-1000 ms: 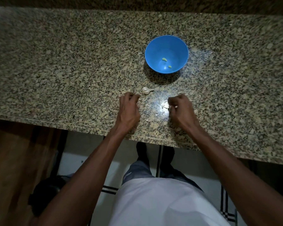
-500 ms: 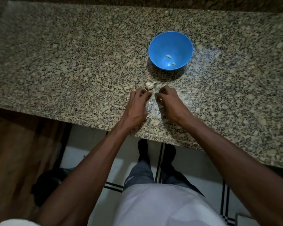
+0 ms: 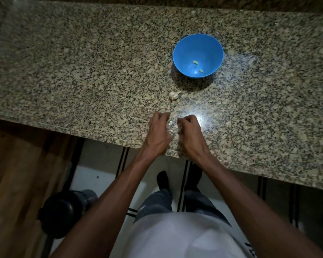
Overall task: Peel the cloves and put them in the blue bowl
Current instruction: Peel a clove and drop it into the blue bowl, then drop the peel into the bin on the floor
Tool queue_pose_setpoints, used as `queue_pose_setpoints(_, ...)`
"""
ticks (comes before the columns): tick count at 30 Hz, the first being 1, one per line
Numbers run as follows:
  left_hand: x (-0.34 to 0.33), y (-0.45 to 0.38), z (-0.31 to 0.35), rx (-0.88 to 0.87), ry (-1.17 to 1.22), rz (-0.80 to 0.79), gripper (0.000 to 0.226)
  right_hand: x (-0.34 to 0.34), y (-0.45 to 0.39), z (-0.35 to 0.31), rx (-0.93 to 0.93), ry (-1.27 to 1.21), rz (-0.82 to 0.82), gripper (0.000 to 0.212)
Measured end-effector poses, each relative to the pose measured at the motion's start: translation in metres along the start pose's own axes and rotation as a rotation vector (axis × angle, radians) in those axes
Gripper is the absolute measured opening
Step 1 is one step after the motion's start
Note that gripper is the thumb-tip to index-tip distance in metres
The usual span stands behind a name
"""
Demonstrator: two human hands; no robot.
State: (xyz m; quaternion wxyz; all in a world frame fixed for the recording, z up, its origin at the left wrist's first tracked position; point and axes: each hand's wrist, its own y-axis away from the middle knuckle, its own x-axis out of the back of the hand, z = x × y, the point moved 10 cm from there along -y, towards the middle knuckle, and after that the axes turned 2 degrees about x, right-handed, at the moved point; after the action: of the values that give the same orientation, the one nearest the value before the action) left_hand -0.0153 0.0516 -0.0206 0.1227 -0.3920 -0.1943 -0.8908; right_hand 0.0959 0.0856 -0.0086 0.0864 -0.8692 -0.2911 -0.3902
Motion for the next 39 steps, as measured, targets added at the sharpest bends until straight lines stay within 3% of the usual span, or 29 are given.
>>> queue_pose_setpoints(2, 0.014, -0.002, 0.0, -0.004, 0.059, 0.083, 0.058, 0.004, -0.005, -0.002, -0.047, -0.028, 0.06, 0.026)
queue_pose_setpoints(4, 0.043, -0.013, -0.02, 0.049, 0.012, 0.241, 0.057, 0.016, -0.011, 0.01, -0.12, -0.023, 0.1, 0.026)
queue_pose_setpoints(6, 0.064, -0.028, -0.044, 0.131, -0.075, 0.298, 0.059, 0.024, -0.015, 0.021, -0.148, 0.017, 0.104, 0.022)
queue_pose_setpoints(9, 0.054, -0.042, -0.046, 0.119, -0.167, 0.164, 0.062, 0.019, -0.021, 0.019, -0.111, 0.088, 0.082, 0.016)
queue_pose_setpoints(14, 0.003, -0.011, -0.003, -0.229, -0.059, -0.088, 0.056, 0.006, -0.021, 0.009, -0.083, 0.064, 0.064, 0.022)
queue_pose_setpoints(17, 0.019, -0.016, -0.018, -0.185, -0.052, -0.064, 0.055, 0.008, -0.022, 0.018, -0.114, 0.07, 0.005, 0.039)
queue_pose_setpoints(22, 0.009, -0.02, -0.012, -0.267, -0.188, -0.243, 0.065, -0.011, -0.03, 0.01, -0.101, 0.183, -0.208, 0.049)
queue_pose_setpoints(27, 0.003, -0.008, 0.004, -0.381, -0.188, -0.126, 0.041, -0.013, -0.019, -0.01, -0.008, 0.229, -0.045, 0.025)
queue_pose_setpoints(31, 0.003, -0.007, 0.006, -0.35, -0.16, -0.052, 0.026, -0.015, -0.015, -0.003, -0.047, 0.189, 0.031, 0.01)
queue_pose_setpoints(39, 0.005, -0.004, 0.004, -0.344, -0.162, 0.124, 0.01, -0.014, -0.008, -0.01, -0.011, 0.254, 0.105, 0.015)
